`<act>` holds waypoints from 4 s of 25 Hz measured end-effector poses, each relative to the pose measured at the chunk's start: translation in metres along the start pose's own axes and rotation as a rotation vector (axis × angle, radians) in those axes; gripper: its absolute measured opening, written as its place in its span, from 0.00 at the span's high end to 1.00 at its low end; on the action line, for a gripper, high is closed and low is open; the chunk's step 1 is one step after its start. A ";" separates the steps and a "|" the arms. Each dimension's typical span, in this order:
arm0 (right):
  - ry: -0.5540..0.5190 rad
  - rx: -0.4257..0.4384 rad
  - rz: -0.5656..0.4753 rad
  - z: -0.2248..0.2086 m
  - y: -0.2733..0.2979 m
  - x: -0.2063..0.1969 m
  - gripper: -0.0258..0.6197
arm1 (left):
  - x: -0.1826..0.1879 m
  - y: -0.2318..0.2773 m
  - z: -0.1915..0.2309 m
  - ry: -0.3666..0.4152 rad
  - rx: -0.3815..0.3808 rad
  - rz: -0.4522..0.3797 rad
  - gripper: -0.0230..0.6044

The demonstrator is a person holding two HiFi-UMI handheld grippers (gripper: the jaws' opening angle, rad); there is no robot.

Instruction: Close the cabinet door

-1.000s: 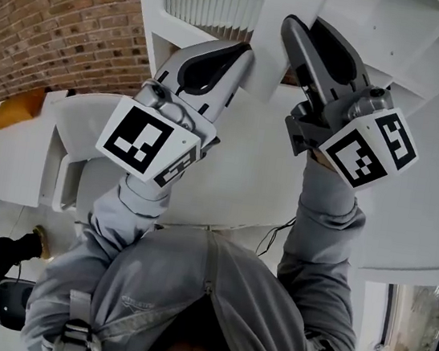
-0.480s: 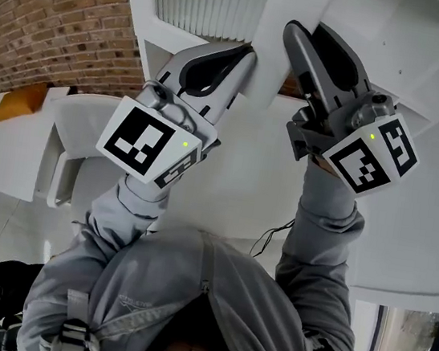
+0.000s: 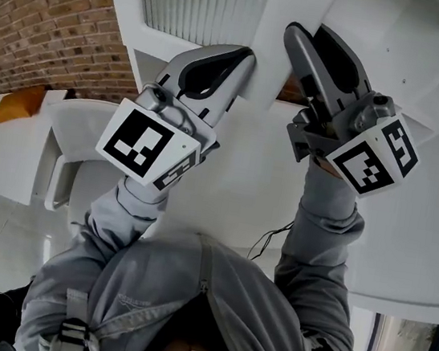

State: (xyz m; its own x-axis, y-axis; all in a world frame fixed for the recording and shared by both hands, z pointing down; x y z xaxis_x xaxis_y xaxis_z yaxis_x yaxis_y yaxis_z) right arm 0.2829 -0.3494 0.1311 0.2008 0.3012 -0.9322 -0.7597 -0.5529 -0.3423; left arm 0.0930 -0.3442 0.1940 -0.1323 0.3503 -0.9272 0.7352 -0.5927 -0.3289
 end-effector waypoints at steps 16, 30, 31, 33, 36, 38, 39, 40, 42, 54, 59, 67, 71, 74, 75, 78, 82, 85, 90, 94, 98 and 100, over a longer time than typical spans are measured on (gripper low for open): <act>0.039 0.031 -0.025 -0.032 0.004 -0.012 0.78 | -0.014 0.024 0.009 0.010 0.016 0.017 0.96; 0.065 0.055 -0.006 -0.068 0.029 -0.016 0.77 | -0.018 0.049 0.033 -0.008 0.058 0.025 0.96; 0.066 0.055 -0.005 -0.069 0.030 -0.016 0.77 | -0.019 0.049 0.035 -0.010 0.060 0.026 0.96; 0.068 0.054 -0.006 -0.071 0.031 -0.017 0.77 | -0.020 0.051 0.036 -0.010 0.062 0.029 0.96; 0.071 0.048 -0.014 -0.072 0.026 -0.020 0.77 | -0.022 0.051 0.032 -0.005 0.063 0.032 0.96; 0.077 0.046 -0.023 -0.073 0.025 -0.022 0.77 | -0.024 0.052 0.031 -0.004 0.066 0.033 0.96; 0.081 0.047 -0.026 -0.074 0.025 -0.023 0.77 | -0.024 0.053 0.031 -0.005 0.068 0.033 0.96; 0.084 0.048 -0.027 -0.076 0.026 -0.024 0.77 | -0.025 0.054 0.032 -0.006 0.070 0.034 0.96; 0.089 0.047 -0.028 -0.078 0.027 -0.025 0.77 | -0.026 0.055 0.033 -0.004 0.076 0.035 0.96; 0.065 -0.031 -0.041 -0.084 0.021 -0.032 0.77 | -0.031 0.062 0.037 0.003 0.104 0.050 0.96; 0.075 -0.040 -0.037 -0.092 0.018 -0.035 0.77 | -0.032 0.067 0.036 0.009 0.124 0.055 0.96; 0.086 -0.062 -0.037 -0.102 0.016 -0.038 0.77 | -0.033 0.076 0.036 0.025 0.147 0.070 0.96; 0.089 -0.069 -0.037 -0.104 0.017 -0.040 0.77 | -0.034 0.079 0.037 0.023 0.149 0.074 0.96; 0.093 -0.071 -0.040 -0.106 0.017 -0.041 0.77 | -0.034 0.080 0.036 0.025 0.153 0.076 0.96; 0.094 -0.069 -0.042 -0.106 0.017 -0.041 0.77 | -0.035 0.080 0.035 0.026 0.154 0.076 0.96; 0.095 -0.067 -0.047 -0.107 0.017 -0.042 0.77 | -0.036 0.081 0.035 0.029 0.156 0.076 0.96; 0.086 -0.091 -0.050 -0.104 0.018 -0.042 0.77 | -0.035 0.081 0.036 0.031 0.162 0.074 0.96; 0.075 -0.124 -0.039 -0.097 0.017 -0.042 0.80 | -0.035 0.080 0.037 0.031 0.164 0.073 0.96; 0.019 -0.226 -0.001 -0.083 0.008 -0.046 0.86 | -0.034 0.077 0.041 0.036 0.152 0.071 0.96; -0.006 -0.279 0.031 -0.071 -0.001 -0.048 0.89 | -0.032 0.076 0.042 0.044 0.150 0.077 0.96; -0.030 -0.313 0.070 -0.057 -0.011 -0.051 0.92 | -0.028 0.072 0.037 0.042 0.143 0.068 0.96; -0.052 -0.335 0.091 -0.049 -0.015 -0.053 0.92 | -0.024 0.067 0.033 0.049 0.138 0.066 0.96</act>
State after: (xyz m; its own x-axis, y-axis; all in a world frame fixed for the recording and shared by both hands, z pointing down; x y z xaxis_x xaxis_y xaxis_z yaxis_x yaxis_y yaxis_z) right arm 0.3141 -0.3950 0.1795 0.1030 0.2734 -0.9564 -0.5259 -0.8011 -0.2856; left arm 0.1233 -0.4158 0.1881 -0.0516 0.3408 -0.9387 0.6425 -0.7083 -0.2925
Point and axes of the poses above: the fingertips, and each gripper's own axes: y forward along the fingers, z to its left, x out of its top, the point moved 10 cm from there along -y, backward along the fingers
